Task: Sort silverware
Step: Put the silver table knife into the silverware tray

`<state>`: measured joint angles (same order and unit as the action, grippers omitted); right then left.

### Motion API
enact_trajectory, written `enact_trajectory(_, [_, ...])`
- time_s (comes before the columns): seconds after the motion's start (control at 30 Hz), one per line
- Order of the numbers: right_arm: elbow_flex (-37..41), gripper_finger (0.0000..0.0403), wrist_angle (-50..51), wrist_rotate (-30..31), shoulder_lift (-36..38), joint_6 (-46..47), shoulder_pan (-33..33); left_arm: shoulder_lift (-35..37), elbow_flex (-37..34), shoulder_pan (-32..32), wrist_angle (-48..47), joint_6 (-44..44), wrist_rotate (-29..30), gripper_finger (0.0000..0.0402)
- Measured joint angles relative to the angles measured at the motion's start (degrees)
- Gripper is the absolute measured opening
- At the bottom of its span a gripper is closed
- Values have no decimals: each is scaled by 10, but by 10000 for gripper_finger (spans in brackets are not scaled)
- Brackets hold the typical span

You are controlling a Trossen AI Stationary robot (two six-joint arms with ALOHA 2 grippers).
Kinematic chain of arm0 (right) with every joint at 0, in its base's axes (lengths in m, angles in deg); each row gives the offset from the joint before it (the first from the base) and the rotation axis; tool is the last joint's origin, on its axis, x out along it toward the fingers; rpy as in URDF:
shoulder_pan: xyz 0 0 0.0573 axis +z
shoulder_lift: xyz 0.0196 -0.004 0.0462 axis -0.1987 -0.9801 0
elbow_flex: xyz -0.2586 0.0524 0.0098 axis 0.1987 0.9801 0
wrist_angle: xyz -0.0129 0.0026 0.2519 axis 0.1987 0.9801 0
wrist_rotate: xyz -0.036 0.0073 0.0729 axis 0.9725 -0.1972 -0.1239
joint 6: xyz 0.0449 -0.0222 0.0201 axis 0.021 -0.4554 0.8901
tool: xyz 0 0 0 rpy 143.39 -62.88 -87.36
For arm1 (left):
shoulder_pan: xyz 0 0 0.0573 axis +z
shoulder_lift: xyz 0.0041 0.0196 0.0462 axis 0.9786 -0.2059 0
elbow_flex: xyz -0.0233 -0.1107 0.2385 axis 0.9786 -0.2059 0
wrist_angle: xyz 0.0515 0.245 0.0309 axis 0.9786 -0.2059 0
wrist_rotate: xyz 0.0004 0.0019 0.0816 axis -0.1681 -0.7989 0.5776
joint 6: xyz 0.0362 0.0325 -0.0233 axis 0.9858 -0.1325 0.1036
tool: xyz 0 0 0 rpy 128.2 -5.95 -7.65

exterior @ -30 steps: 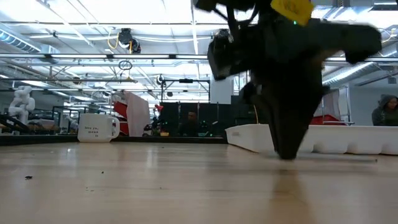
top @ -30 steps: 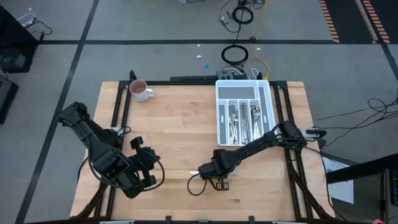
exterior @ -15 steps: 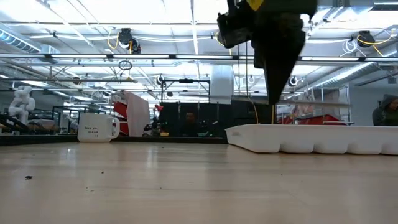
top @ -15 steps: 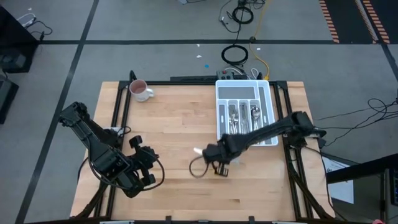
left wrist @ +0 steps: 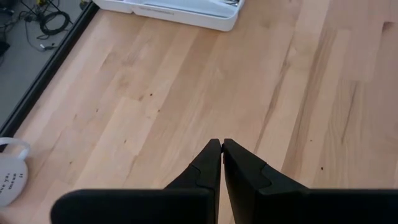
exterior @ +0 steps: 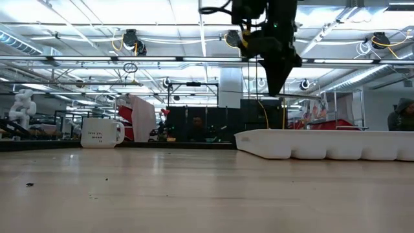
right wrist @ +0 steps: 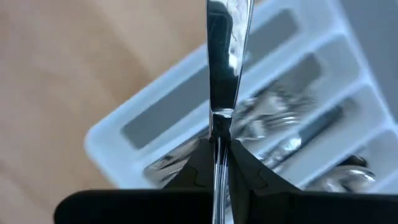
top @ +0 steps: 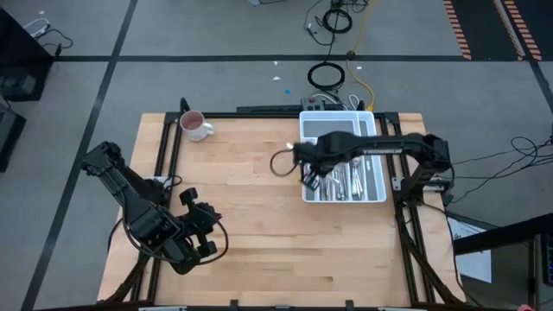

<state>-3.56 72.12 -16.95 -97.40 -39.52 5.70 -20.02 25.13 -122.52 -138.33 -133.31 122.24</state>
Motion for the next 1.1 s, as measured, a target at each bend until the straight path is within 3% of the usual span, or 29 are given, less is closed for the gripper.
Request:
enact_trajectory(0.17, [52,0,-14,28,46,45,-52,0,0,0,3,-1,5,27])
enact_trajectory(0.37, [175,0,-86,23,123,118,-93,0,0,0,8,0,25,27])
enact_trajectory(0.7, [398,0,-325,-34,231,287,-103,0,0,0,9,1,76,27])
enact_trajectory(0.83, [440,0,-358,-30,245,333,-103,0,0,0,9,1,87,27])
enact_trajectory(1.1, [448,0,-342,-17,248,338,-107,0,0,0,9,1,88,27])
